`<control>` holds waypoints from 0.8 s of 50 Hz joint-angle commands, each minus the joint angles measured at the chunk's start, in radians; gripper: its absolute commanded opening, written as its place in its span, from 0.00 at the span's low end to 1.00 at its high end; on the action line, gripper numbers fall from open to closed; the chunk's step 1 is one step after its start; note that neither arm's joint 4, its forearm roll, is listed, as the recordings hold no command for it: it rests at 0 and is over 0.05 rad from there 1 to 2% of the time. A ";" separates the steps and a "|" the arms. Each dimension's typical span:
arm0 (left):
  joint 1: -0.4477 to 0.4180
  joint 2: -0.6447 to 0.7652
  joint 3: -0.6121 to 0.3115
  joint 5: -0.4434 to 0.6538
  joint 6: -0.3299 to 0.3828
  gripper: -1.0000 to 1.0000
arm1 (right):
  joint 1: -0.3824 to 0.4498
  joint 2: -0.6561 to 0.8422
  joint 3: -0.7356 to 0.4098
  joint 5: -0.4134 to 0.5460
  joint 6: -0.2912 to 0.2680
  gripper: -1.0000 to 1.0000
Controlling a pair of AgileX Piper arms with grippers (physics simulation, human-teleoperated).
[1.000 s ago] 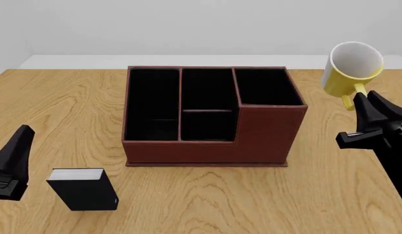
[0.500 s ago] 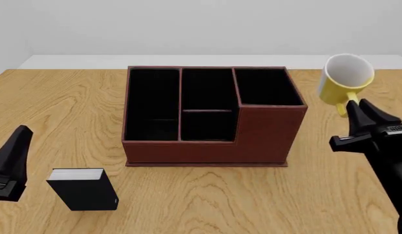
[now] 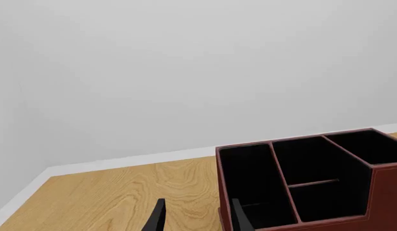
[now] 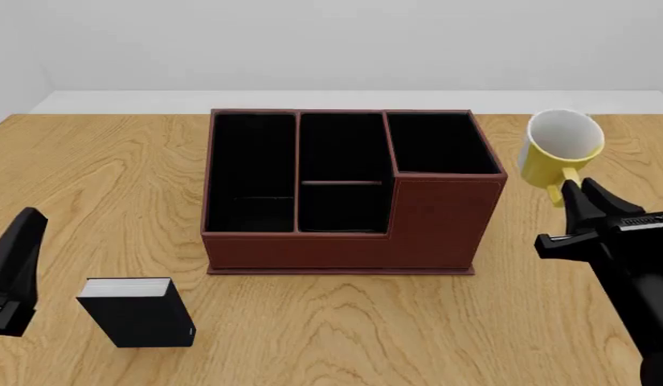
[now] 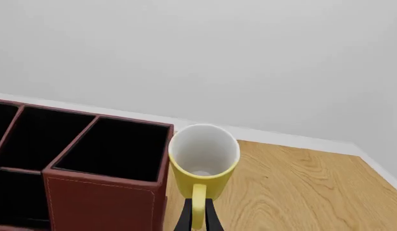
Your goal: Pick up the yellow and white mug and place it to the right of the caddy.
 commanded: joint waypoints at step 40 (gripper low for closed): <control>-0.001 0.020 0.006 -0.020 0.007 1.00 | -0.030 0.191 0.070 -0.188 0.022 0.00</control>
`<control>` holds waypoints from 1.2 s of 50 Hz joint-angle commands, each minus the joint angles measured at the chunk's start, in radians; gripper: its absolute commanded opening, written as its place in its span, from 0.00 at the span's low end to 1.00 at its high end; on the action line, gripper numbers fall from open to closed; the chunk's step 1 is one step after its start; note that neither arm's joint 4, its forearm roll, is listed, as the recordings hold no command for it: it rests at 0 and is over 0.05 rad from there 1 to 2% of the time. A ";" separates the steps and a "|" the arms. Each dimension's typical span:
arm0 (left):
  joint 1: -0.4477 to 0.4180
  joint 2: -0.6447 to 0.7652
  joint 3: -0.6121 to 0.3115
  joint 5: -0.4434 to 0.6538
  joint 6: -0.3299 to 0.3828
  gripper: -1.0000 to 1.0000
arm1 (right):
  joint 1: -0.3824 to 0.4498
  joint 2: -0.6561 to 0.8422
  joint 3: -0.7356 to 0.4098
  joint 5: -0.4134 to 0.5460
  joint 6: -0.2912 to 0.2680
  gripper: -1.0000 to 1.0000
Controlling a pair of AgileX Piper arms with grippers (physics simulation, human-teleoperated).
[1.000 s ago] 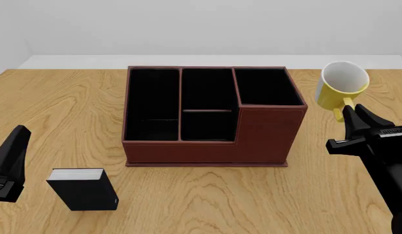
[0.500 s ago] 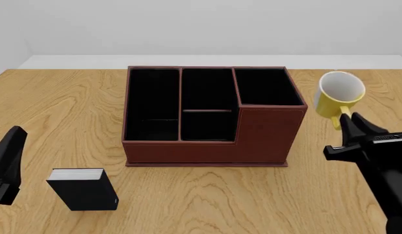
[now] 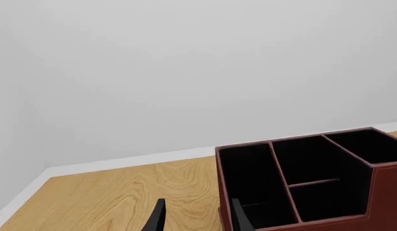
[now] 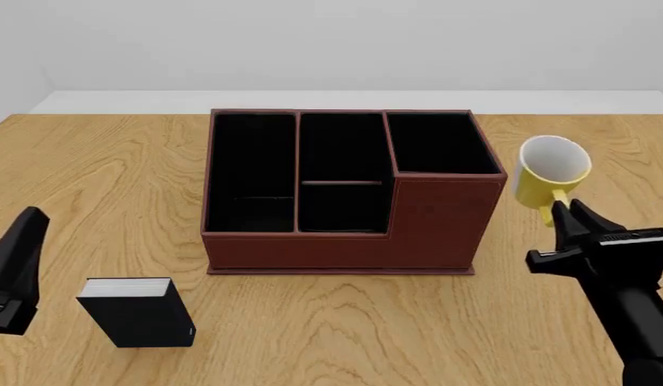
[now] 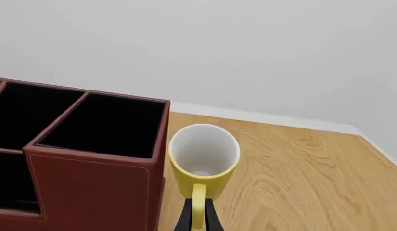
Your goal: Pick up the yellow and white mug and place it to the right of the caddy.
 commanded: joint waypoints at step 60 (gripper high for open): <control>0.008 -0.029 -0.010 0.033 0.004 1.00 | -0.037 0.301 0.047 -0.255 0.031 0.00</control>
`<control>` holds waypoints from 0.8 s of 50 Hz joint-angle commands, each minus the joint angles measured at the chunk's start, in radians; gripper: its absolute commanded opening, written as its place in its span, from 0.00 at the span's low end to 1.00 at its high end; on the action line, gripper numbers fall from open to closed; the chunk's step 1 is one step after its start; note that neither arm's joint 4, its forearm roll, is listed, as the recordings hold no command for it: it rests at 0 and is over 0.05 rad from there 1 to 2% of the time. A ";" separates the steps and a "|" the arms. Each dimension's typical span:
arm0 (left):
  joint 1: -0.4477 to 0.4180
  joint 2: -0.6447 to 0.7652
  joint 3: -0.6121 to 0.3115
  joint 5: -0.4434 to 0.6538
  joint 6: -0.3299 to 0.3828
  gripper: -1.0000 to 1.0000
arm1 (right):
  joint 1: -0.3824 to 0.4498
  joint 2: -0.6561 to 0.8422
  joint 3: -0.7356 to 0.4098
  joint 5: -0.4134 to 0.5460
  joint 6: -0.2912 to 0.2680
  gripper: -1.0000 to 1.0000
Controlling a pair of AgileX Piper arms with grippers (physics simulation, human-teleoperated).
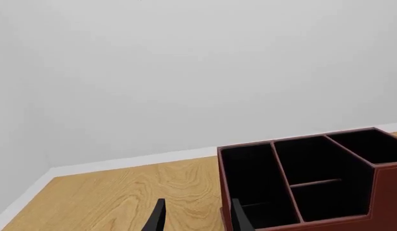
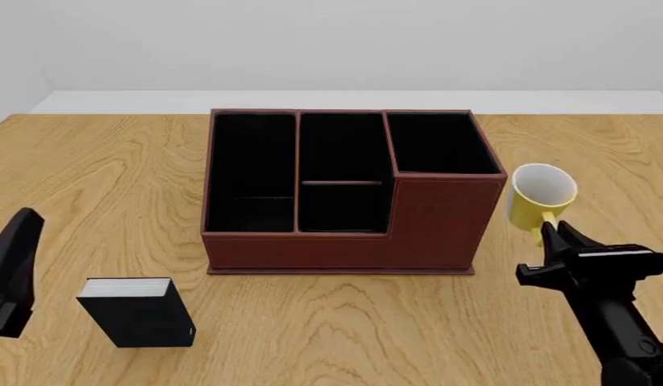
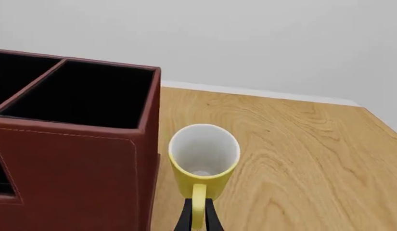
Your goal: Pick up the yellow and white mug and place it to the right of the caddy.
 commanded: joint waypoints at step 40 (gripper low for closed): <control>0.000 -0.018 0.001 0.013 0.002 1.00 | -0.008 0.163 0.014 -0.128 0.022 0.00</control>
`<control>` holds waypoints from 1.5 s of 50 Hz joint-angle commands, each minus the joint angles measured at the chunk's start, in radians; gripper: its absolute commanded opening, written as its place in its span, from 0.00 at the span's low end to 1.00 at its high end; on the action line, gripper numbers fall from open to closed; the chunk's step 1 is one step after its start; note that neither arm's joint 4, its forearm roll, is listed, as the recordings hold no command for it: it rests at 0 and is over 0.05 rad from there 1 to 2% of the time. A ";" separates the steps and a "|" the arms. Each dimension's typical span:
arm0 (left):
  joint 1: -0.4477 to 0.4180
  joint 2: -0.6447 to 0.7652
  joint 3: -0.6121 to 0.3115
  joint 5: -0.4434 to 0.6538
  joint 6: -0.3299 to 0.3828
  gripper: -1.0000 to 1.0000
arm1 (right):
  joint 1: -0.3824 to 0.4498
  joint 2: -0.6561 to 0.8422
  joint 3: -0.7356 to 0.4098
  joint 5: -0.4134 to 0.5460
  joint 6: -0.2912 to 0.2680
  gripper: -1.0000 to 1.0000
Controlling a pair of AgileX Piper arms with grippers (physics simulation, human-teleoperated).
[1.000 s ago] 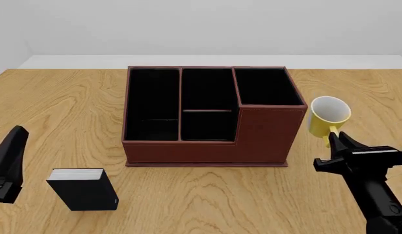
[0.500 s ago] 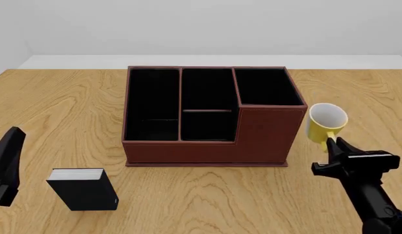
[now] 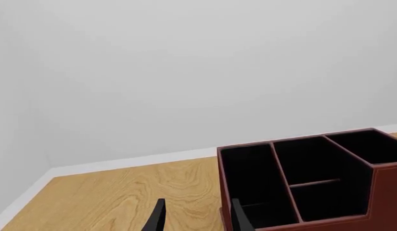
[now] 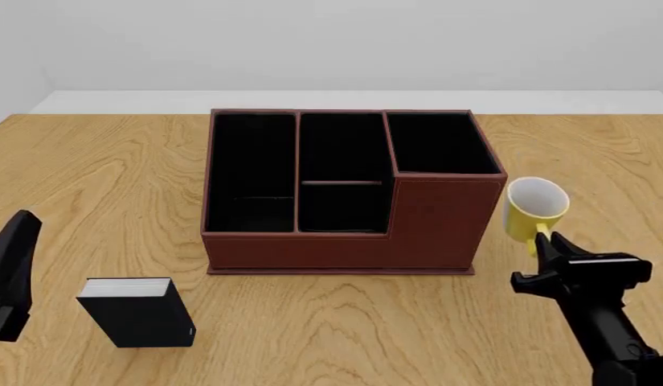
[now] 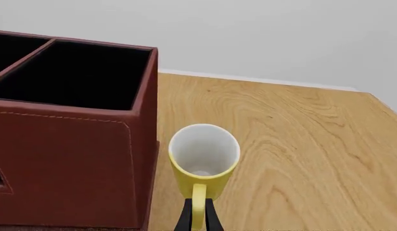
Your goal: Pick up the yellow and white mug and place it to the right of the caddy.
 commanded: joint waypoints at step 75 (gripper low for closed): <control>-0.005 -0.006 0.004 0.006 0.013 1.00 | -0.015 0.140 -0.019 -0.030 0.036 0.00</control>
